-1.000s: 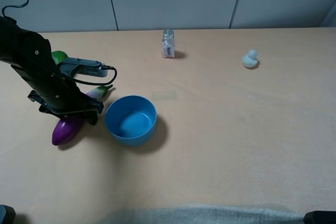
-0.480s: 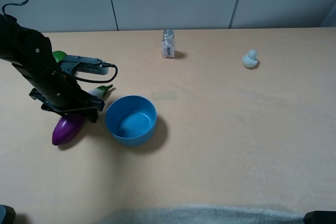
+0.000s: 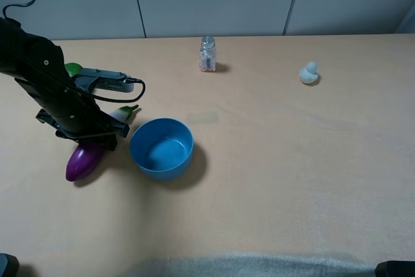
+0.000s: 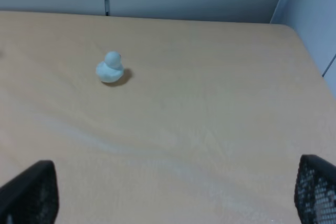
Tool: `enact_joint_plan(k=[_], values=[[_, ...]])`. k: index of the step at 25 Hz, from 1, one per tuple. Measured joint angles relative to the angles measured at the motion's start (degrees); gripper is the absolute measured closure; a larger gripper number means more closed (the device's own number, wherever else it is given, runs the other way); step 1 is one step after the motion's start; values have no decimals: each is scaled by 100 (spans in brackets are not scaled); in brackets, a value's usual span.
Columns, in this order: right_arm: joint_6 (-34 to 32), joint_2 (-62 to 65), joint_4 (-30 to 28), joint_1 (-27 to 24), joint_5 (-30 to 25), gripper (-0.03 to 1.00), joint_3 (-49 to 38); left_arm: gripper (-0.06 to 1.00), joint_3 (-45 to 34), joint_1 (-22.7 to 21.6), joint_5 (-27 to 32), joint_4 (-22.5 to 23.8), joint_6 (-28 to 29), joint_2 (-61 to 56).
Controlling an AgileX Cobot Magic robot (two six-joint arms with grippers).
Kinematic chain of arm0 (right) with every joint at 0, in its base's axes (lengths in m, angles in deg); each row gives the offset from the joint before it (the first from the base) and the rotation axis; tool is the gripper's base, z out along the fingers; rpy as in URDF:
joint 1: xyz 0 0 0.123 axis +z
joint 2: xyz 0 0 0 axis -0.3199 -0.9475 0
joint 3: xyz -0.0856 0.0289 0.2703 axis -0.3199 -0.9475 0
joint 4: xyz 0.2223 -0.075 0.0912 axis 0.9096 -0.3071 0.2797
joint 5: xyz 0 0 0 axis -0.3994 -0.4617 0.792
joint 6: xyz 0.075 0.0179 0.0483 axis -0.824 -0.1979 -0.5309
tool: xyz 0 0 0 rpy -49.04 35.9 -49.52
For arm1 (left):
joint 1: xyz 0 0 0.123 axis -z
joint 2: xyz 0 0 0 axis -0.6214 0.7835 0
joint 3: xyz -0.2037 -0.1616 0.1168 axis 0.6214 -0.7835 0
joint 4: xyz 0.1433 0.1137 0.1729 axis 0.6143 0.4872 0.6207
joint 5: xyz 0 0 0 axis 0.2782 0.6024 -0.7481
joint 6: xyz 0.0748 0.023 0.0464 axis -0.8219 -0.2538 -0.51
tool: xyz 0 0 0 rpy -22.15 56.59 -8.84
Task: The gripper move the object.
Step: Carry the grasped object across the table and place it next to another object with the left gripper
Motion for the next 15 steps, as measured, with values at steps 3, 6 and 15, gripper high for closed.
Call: enact_joint_plan(k=[3, 6, 15], values=[[0, 0, 0, 0, 0, 29, 0, 34, 0, 0, 0, 0, 0, 0], [0, 0, 0, 0, 0, 29, 0, 34, 0, 0, 0, 0, 0, 0], [0, 0, 0, 0, 0, 29, 0, 34, 433, 0, 381, 0, 0, 1]])
